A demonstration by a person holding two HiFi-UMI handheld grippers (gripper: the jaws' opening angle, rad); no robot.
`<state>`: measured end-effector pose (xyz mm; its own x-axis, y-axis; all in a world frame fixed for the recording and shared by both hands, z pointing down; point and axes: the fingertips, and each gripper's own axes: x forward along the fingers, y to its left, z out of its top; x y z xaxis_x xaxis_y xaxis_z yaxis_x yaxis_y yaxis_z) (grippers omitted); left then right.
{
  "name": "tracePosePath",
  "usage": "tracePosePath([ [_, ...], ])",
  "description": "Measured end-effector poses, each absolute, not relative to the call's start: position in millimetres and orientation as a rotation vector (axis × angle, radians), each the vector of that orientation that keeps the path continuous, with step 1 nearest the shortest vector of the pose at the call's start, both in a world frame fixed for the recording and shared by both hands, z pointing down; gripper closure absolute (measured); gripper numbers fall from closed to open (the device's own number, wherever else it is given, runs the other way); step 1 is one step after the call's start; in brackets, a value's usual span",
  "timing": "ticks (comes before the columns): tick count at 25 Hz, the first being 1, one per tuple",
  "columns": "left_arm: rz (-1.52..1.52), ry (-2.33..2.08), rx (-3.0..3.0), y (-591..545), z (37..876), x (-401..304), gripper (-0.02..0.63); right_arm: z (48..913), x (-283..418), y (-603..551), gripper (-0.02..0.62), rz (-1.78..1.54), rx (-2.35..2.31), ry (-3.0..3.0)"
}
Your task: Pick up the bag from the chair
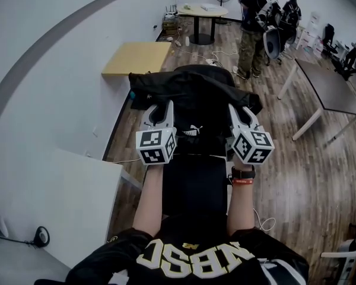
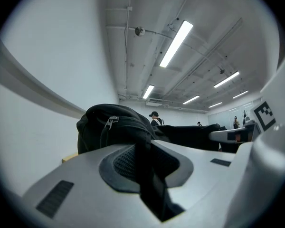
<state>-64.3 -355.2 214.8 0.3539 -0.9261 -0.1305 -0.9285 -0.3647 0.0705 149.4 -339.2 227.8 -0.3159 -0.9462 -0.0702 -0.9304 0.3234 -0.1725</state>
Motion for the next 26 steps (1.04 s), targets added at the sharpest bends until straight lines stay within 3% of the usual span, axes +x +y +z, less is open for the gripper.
tracePosePath([
  [26, 0.239, 1.746, -2.620, -390.8, 234.7, -61.8, 0.529, 244.3, 144.5, -373.1, 0.515, -0.132, -1.776, 2.508],
])
